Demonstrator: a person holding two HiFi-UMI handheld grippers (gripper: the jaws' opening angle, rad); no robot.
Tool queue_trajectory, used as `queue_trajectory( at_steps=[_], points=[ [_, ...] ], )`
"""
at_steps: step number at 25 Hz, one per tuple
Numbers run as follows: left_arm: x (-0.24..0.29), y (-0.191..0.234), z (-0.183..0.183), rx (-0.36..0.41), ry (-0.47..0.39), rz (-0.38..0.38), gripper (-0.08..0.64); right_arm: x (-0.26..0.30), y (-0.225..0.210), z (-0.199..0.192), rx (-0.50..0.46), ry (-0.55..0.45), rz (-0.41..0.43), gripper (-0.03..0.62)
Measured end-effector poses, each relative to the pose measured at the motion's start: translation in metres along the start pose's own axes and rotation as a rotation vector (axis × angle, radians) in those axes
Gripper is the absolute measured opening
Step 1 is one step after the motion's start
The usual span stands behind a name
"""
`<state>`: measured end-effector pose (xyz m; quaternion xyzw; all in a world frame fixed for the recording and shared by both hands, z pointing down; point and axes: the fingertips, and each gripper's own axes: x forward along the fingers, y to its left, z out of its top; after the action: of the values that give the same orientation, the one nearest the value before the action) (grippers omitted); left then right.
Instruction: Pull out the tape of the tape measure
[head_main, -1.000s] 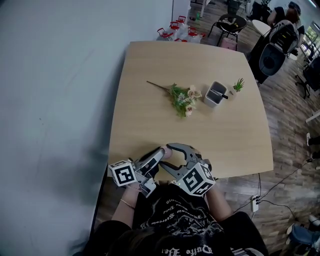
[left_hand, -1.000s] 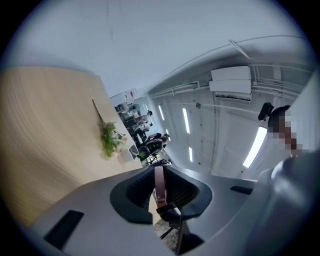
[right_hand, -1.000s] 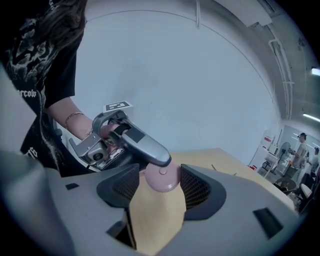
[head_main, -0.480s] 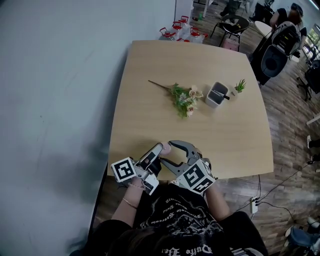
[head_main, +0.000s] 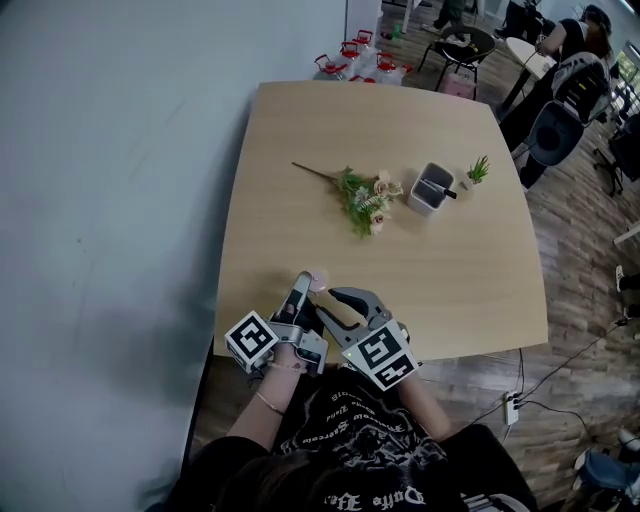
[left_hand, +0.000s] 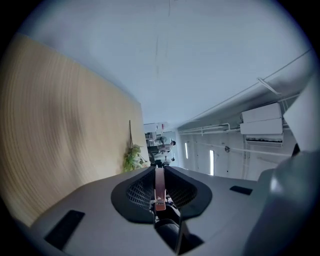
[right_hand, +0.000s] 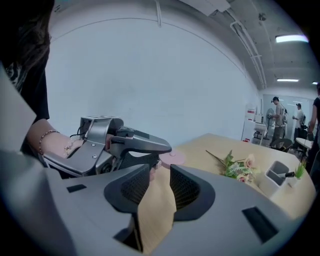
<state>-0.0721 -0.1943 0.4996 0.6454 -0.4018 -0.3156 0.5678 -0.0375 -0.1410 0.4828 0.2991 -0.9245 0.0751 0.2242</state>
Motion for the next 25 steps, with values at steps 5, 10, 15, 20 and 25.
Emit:
queue_trajectory(
  at_steps=[5, 10, 15, 20, 25],
  points=[
    [0.004, 0.0, -0.003, 0.018, -0.036, 0.026, 0.064, 0.007, -0.012, -0.002, 0.05, 0.005, -0.033, 0.101],
    [0.004, -0.003, -0.003, 0.02, -0.094, 0.044, 0.064, 0.012, -0.023, 0.0, 0.068, -0.009, -0.107, 0.097],
    [0.004, -0.003, -0.001, 0.025, -0.087, 0.041, 0.063, 0.012, -0.024, 0.002, 0.062, -0.036, -0.103, 0.077],
    [0.002, -0.005, -0.005, 0.0, -0.057, 0.026, 0.064, 0.008, -0.016, 0.003, 0.028, -0.062, -0.081, 0.018],
    [0.003, -0.005, -0.009, 0.024, 0.008, 0.027, 0.064, 0.004, -0.014, 0.0, 0.03, -0.065, -0.043, 0.017]
  ],
)
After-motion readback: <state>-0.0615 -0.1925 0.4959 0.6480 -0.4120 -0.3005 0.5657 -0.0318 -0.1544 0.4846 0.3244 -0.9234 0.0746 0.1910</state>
